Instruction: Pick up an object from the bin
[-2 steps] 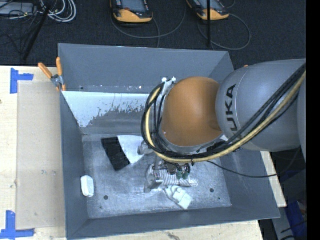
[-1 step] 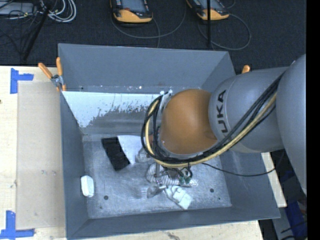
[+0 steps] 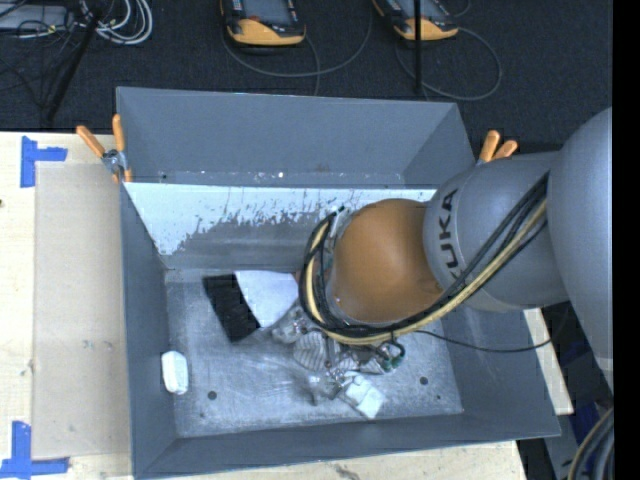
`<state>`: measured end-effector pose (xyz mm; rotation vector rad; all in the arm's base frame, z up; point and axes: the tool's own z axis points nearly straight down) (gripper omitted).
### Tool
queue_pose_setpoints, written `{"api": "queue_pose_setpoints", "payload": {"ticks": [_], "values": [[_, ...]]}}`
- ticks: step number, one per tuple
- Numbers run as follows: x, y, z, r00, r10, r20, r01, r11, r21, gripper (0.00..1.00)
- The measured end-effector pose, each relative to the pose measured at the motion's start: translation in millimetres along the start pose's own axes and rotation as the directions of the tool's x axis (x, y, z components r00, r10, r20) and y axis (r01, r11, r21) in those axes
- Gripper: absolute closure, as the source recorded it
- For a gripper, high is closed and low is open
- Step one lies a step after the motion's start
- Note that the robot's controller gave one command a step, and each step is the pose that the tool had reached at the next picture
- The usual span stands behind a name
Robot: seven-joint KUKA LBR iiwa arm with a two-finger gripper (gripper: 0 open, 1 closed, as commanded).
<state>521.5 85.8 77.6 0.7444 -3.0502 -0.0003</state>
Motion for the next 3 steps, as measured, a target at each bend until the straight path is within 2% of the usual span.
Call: {"api": "queue_pose_setpoints", "payload": {"ticks": [1, 2, 3], "values": [[13.9, -31.8, 3.1, 1.0, -0.014, -0.015, 0.014, 1.0, -0.005, 1.0], [13.9, -31.9, 3.1, 1.0, -0.013, -0.015, 0.013, 1.0, -0.006, 1.0], [14.7, -44.3, -142.5, 1.0, 0.012, 0.004, -0.012, 1.0, 0.0, 1.0]]}}
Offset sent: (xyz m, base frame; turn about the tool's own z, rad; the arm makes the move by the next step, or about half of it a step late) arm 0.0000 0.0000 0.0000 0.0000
